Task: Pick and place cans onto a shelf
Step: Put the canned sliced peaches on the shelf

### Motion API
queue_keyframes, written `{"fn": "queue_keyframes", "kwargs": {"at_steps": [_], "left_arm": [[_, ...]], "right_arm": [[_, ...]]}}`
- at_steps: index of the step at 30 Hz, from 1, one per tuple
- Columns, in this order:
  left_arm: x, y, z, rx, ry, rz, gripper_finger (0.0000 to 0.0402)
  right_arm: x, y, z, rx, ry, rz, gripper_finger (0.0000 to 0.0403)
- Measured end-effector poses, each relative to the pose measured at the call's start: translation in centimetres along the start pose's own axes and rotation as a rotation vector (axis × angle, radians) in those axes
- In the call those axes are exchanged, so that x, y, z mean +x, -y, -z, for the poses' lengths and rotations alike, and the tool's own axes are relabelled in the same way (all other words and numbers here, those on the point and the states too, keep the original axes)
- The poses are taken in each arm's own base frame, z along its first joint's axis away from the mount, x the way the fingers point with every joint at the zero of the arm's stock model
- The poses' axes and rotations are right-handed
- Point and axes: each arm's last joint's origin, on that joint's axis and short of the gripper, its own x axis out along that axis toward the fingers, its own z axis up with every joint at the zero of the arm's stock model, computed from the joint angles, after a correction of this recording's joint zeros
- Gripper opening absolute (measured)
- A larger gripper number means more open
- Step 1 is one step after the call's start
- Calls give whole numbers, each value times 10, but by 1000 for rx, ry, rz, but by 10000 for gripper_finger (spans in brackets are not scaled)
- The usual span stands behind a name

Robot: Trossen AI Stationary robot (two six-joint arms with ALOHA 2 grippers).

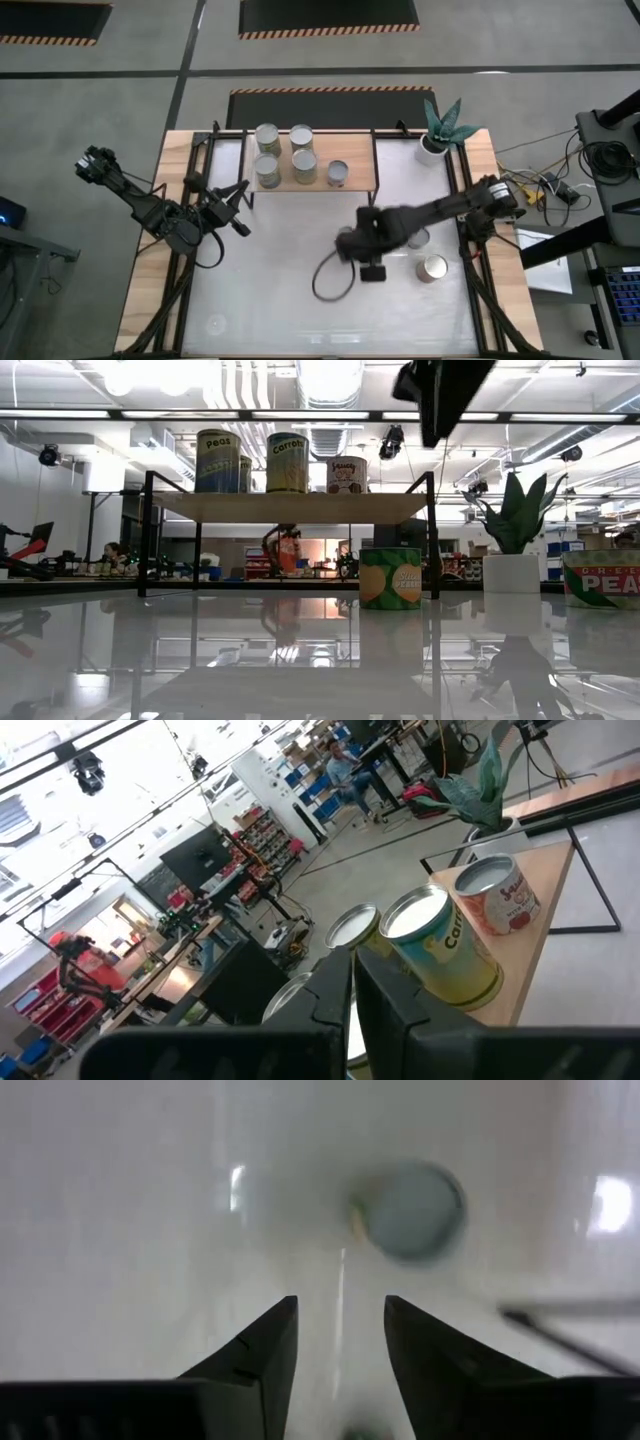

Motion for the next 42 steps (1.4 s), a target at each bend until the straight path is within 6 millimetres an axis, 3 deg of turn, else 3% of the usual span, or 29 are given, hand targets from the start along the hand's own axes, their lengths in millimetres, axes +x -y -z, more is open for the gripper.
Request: {"fn": "queue_keyframes", "kwargs": {"at_steps": [5, 12, 23, 27, 33, 42], "left_arm": [[0, 0, 0, 0, 0, 0, 0], [0, 0, 0, 0, 0, 0, 0], [0, 0, 0, 1, 0, 0, 0], [0, 0, 0, 0, 0, 0, 0], [0, 0, 0, 0, 0, 0, 0], [0, 0, 0, 1, 0, 0, 0]], "right_arm": [[38, -7, -2, -89, 94, 31, 147], [80, 14, 7, -89, 81, 50, 130], [107, 24, 16, -112, 115, 57, 59], [108, 24, 17, -117, 116, 58, 18], [100, 24, 13, -135, 121, 50, 9], [25, 25, 3, -121, 171, 16, 9]]}}
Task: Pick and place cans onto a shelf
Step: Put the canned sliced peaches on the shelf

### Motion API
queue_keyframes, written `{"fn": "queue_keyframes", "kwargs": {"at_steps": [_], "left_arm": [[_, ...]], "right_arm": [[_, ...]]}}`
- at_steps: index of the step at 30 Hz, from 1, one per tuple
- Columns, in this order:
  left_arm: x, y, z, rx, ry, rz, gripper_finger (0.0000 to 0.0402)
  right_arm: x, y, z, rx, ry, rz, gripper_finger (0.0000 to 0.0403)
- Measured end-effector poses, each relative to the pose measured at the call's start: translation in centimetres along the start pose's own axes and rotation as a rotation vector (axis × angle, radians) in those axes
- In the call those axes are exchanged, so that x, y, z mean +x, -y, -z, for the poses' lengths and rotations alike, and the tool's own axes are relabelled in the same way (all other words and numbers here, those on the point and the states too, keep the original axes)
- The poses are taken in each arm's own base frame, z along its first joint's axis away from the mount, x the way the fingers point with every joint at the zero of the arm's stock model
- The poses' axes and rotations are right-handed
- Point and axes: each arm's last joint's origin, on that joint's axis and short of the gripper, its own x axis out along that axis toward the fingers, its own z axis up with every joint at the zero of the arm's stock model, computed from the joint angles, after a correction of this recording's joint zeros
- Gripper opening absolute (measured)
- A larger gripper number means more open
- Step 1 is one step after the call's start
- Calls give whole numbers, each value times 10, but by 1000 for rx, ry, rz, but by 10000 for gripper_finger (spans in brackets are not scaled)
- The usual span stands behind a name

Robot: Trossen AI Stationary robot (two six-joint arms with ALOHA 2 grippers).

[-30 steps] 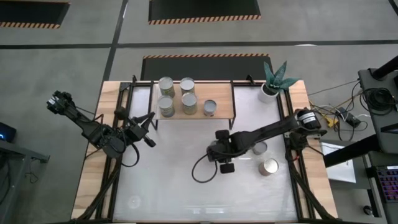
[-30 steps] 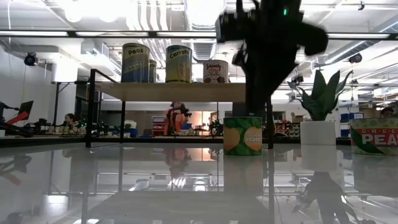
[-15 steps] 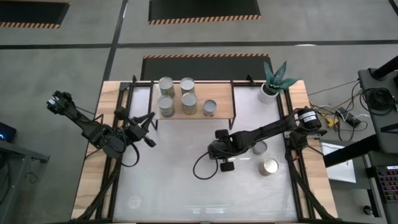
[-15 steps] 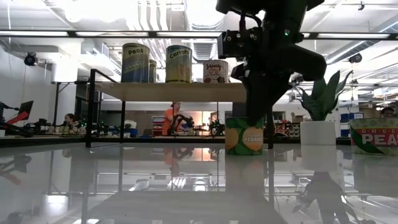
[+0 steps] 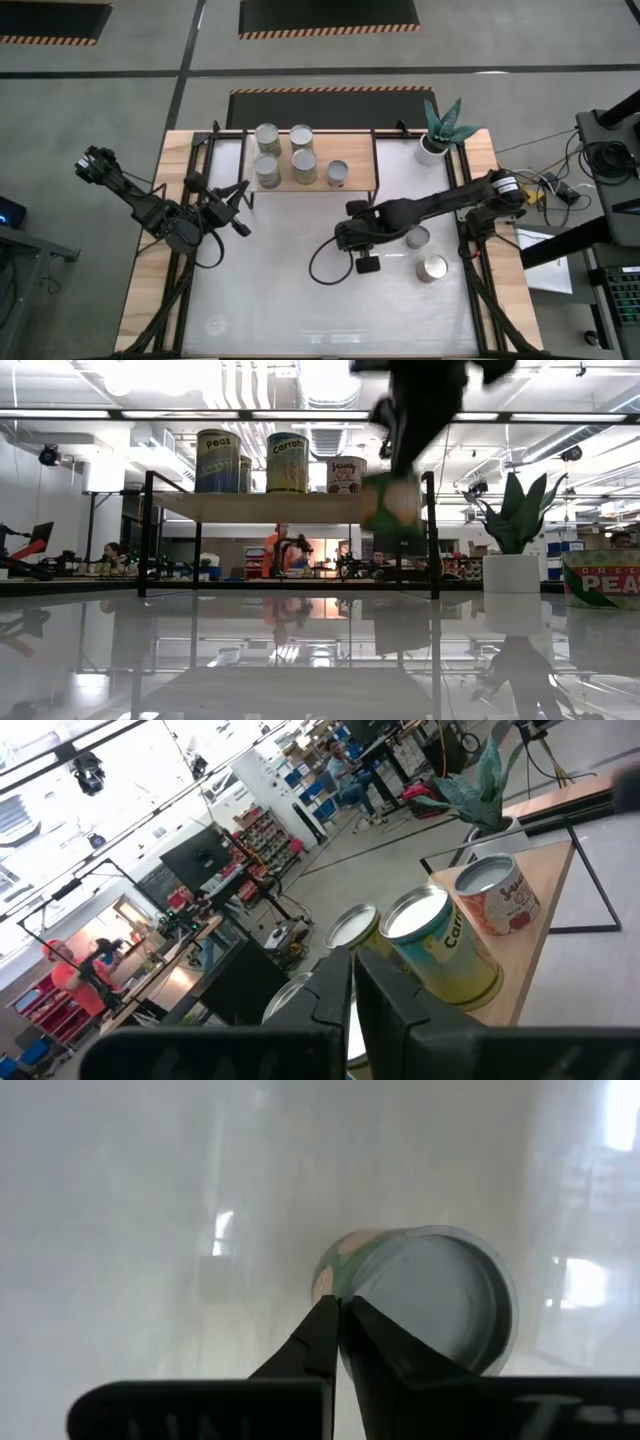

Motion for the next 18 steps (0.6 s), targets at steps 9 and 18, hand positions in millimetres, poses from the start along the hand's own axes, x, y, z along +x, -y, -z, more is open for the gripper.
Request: {"fn": "queue_keyframes", "kwargs": {"at_steps": [9, 18], "left_arm": [[0, 0, 0, 0, 0, 0, 0], [0, 0, 0, -1, 0, 0, 0]], "right_arm": [[-98, 19, -11, 6, 105, 102, 9], [-142, 82, -12, -14, 163, 325, 8]]}}
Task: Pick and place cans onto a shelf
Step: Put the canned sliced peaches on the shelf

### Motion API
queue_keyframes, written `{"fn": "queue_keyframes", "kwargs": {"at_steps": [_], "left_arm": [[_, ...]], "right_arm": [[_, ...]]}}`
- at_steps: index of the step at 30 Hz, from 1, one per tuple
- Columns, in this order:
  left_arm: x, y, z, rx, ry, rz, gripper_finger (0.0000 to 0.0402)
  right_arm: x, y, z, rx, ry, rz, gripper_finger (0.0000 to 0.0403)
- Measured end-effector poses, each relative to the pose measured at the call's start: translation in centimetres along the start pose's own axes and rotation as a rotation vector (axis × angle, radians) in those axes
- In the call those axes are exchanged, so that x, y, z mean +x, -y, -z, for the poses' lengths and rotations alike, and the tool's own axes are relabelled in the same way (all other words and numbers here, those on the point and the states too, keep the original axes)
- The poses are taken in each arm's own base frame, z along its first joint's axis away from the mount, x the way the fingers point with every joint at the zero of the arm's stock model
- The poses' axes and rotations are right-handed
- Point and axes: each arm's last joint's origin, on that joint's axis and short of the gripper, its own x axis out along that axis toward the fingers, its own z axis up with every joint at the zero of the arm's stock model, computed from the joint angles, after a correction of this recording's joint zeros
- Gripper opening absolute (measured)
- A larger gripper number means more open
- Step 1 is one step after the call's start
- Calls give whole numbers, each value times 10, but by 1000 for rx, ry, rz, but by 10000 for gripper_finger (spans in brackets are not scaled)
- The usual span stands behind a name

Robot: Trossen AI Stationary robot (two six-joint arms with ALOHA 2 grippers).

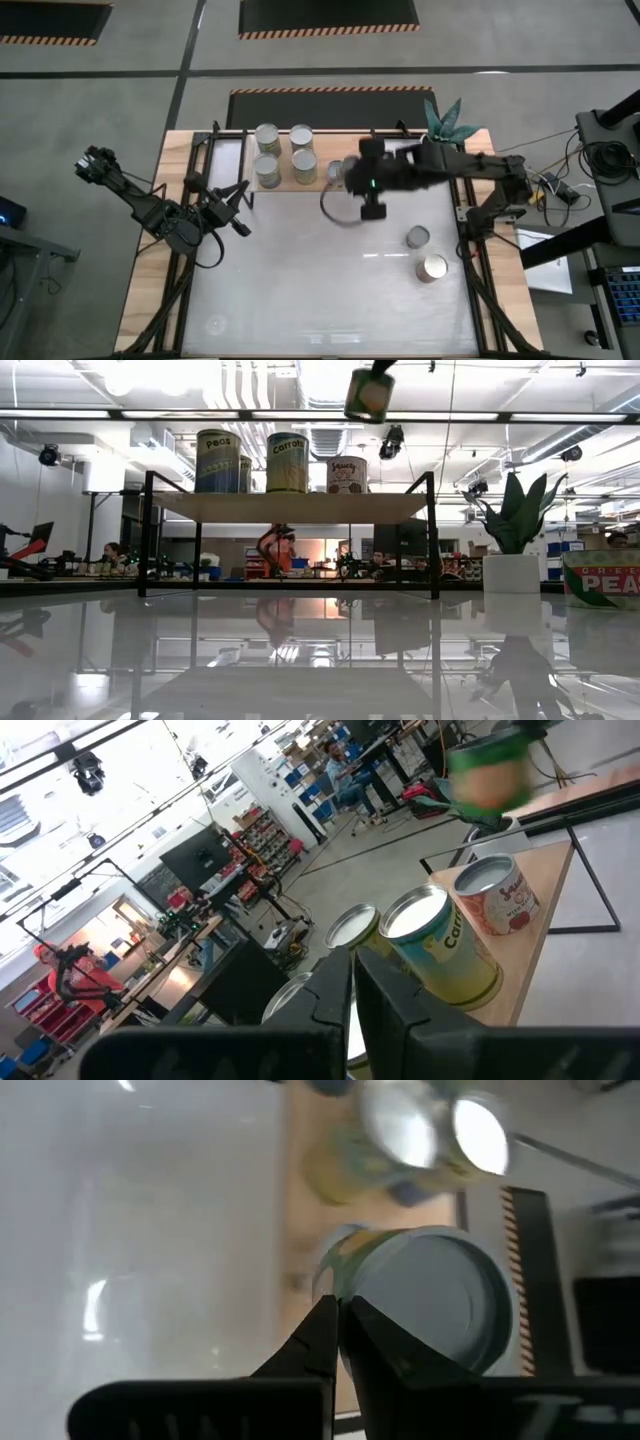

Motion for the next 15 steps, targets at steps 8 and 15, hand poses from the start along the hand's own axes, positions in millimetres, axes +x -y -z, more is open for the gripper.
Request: {"fn": "queue_keyframes", "kwargs": {"at_steps": [8, 15], "left_arm": [[0, 0, 0, 0, 0, 0, 0], [0, 0, 0, 5, 0, 0, 0]], "right_arm": [[35, 82, 19, 71, 1, 27, 8], [75, 132, 37, 148, 50, -74, 8]]}}
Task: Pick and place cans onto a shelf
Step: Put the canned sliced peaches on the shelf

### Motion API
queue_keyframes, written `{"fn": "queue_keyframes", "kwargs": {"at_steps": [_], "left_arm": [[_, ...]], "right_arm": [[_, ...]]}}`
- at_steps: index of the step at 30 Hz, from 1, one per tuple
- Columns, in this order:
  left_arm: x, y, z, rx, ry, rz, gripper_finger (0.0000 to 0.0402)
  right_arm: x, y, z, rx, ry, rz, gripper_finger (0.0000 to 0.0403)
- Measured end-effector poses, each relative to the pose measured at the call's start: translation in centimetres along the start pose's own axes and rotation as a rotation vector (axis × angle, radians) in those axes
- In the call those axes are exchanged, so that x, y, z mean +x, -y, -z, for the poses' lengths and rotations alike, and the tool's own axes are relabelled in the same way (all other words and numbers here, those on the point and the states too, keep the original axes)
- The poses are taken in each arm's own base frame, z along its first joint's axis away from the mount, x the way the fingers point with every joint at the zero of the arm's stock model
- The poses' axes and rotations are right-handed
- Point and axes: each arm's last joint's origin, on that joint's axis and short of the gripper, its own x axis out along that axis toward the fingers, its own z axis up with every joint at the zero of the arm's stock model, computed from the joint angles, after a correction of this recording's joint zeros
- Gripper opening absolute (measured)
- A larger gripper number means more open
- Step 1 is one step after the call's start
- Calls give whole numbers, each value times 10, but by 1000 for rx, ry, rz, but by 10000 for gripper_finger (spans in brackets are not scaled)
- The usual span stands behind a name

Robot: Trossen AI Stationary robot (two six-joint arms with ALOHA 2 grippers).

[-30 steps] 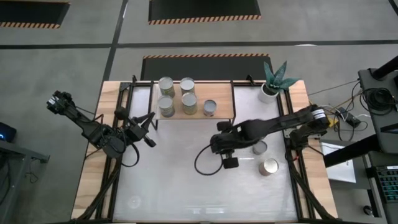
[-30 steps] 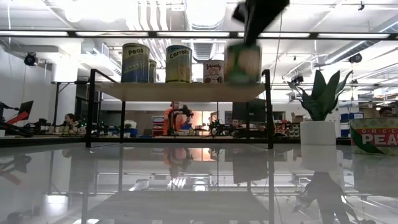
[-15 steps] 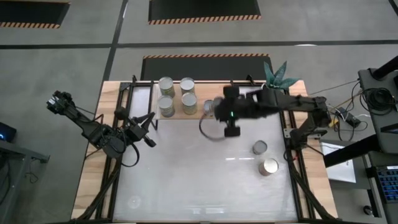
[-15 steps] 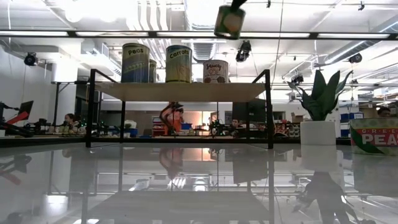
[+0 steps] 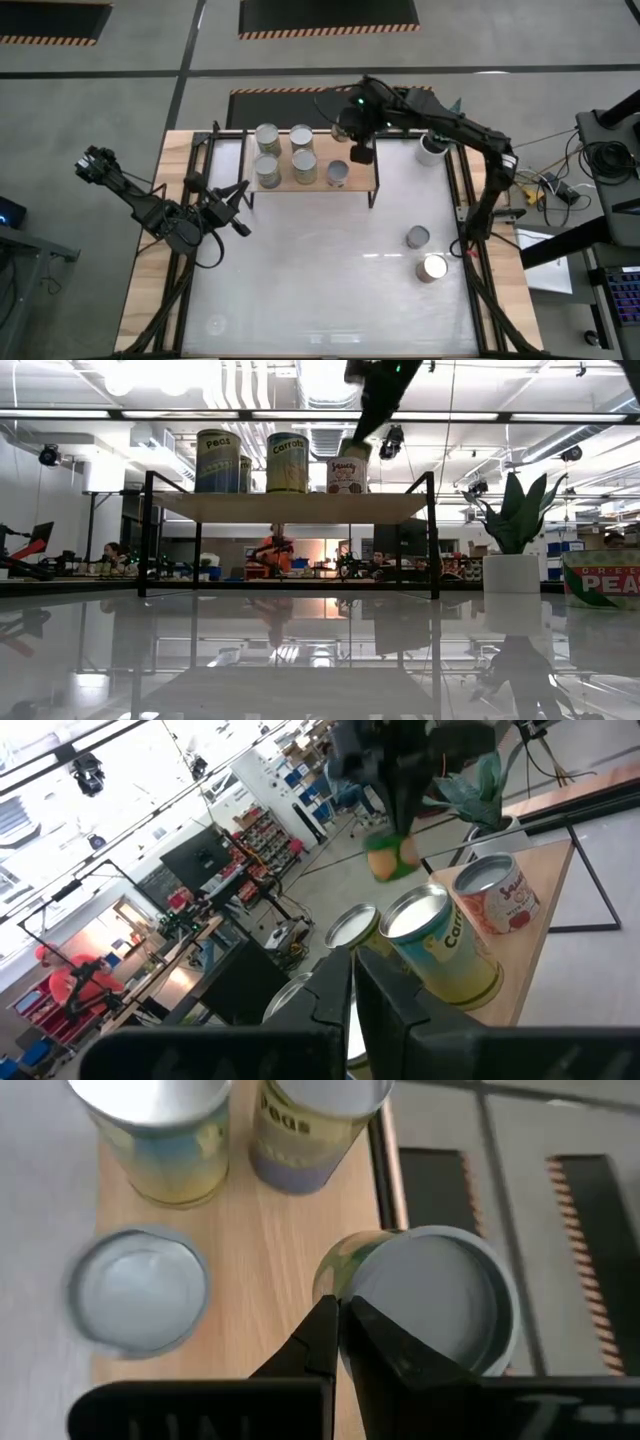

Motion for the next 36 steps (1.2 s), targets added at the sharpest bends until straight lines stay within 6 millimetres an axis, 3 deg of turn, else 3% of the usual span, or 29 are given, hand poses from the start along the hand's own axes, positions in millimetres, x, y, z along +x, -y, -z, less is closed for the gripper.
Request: {"fn": "queue_keyframes", "kwargs": {"at_steps": [9, 16, 30, 36], "left_arm": [[0, 0, 0, 3, 0, 0, 0], [0, 0, 0, 3, 0, 0, 0], [0, 0, 0, 3, 0, 0, 0], [0, 0, 0, 3, 0, 0, 0]], "right_arm": [[41, 7, 5, -22, -67, -60, 8], [55, 7, 7, -15, -94, -72, 9], [58, 6, 7, 10, -92, -99, 56], [44, 5, 3, 22, -85, -96, 71]]}}
